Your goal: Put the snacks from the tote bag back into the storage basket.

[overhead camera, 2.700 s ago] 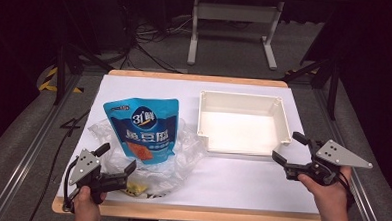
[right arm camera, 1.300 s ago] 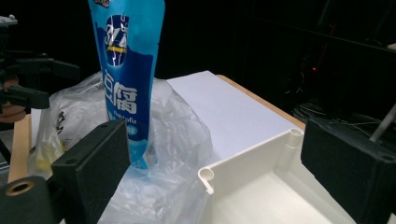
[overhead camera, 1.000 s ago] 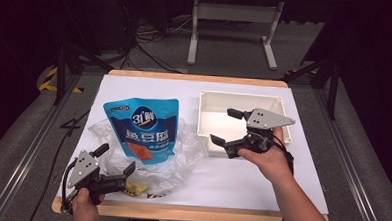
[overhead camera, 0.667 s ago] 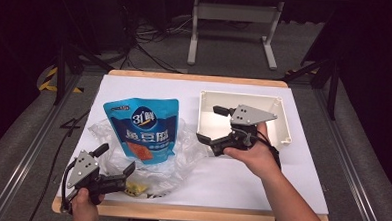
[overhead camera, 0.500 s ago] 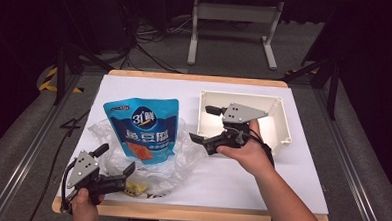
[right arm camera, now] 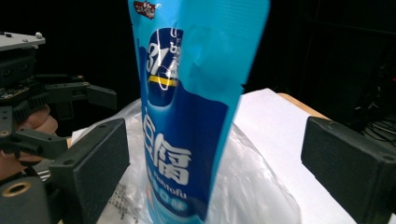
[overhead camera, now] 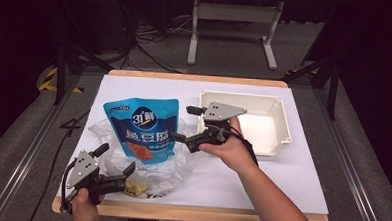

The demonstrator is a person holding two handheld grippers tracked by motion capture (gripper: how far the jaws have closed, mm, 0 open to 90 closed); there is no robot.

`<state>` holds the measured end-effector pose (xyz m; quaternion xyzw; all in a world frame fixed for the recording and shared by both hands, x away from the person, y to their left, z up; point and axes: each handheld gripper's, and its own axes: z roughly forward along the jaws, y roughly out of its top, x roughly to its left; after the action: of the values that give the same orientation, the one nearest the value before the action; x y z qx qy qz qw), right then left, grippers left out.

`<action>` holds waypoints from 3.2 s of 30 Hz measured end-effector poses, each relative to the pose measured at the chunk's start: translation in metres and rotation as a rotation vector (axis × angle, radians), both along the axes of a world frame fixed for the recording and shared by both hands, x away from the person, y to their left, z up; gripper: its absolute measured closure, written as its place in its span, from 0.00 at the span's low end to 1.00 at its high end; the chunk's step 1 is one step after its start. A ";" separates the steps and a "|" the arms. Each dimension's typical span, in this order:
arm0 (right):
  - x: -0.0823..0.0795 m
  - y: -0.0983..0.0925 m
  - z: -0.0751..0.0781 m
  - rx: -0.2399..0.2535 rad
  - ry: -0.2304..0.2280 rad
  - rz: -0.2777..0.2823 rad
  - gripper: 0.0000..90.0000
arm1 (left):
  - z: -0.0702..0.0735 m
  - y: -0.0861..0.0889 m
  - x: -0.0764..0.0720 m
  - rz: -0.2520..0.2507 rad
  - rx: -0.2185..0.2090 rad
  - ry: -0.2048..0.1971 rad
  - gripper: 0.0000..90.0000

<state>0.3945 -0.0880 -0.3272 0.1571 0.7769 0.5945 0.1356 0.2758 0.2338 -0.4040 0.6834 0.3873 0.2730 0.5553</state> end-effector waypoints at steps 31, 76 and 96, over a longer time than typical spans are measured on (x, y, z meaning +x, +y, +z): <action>0.014 0.066 -0.045 -0.028 -0.053 0.046 0.15 | 0.001 0.003 0.000 0.002 -0.011 -0.005 0.00; 0.015 0.074 -0.072 -0.110 -0.002 0.123 0.60 | 0.000 0.002 0.001 -0.006 0.003 0.006 0.00; 0.012 0.076 -0.016 -0.113 -0.067 0.179 0.62 | 0.000 0.003 0.002 -0.002 -0.015 0.000 0.00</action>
<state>0.4065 -0.0122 -0.3434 0.0593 0.8152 0.5643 0.1164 0.2774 0.2369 -0.4038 0.6795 0.3887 0.2697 0.5608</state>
